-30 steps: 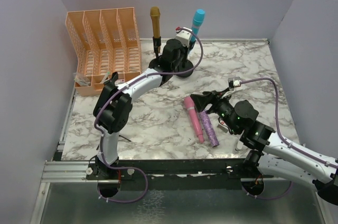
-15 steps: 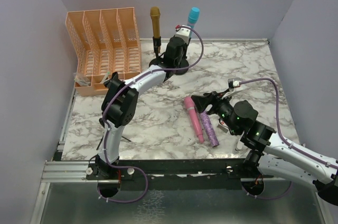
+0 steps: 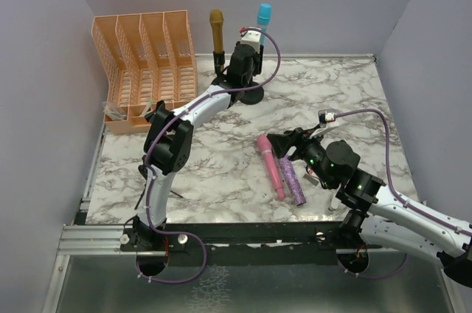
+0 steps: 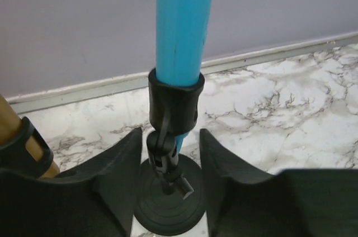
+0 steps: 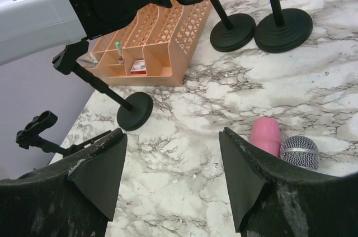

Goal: Attach the microphones to the stand

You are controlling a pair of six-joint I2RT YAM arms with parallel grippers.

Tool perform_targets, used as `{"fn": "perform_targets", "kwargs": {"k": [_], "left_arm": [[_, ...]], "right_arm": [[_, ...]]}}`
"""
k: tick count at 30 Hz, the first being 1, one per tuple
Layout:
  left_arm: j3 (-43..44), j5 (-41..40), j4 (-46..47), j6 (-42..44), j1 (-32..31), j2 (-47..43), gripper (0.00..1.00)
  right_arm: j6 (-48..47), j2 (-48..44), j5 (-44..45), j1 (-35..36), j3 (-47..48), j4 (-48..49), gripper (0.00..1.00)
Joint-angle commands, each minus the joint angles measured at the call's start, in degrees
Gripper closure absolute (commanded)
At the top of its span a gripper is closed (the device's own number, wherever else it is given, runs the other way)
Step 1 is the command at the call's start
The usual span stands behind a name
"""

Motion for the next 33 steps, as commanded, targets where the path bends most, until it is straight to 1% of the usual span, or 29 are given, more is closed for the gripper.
{"fn": "perform_targets", "kwargs": {"k": [1,5,10,13,16,19,22,24,26,30,33], "left_arm": [[4.18,2.21,0.77,-1.51,0.19,-1.02,0.49],[5.22,2.85,-1.55,-2.34,0.45,-2.14,0.42],[3.45,3.56,-4.84,-2.78,0.47,-6.71,0.35],[0.6,4.18,-7.73,-3.01,0.5,-11.79,0.31],[-5.07,4.07,-8.51,-3.1,0.48,-18.92,0.25],[-10.22,3.87,-10.24,-3.09,0.48,-26.54,0.14],[-14.98,2.95,-13.1,-3.13,0.48,-35.07,0.09],[-17.76,2.35,-15.43,-3.5,0.47,-40.15,0.03],[-20.5,2.26,-17.89,-4.13,0.48,-45.13,0.02],[-25.36,2.07,-21.59,-5.33,0.48,-54.84,0.01],[-27.3,2.02,-24.07,-5.67,0.52,-60.56,0.01]], "right_arm": [[0.41,0.3,-0.28,0.16,2.28,-1.91,0.29],[0.72,0.44,-0.24,0.16,3.27,-3.11,0.29],[1.54,1.37,-0.35,0.16,5.01,-5.5,0.29],[1.71,2.9,-1.04,0.16,6.92,-8.03,0.29],[-1.42,5.84,-7.15,0.16,9.58,-9.88,0.28],[-2.0,9.87,-11.78,0.16,12.55,-11.83,0.28],[-1.34,14.77,-16.26,0.23,15.15,-11.46,0.28],[-0.1,18.71,-19.48,0.25,16.62,-9.6,0.28],[0.89,22.99,-21.56,1.15,18.1,-6.46,0.28],[2.24,31.81,-21.52,5.81,21.78,-0.65,0.28],[4.9,38.37,-21.64,9.12,26.71,2.3,0.28]]}}
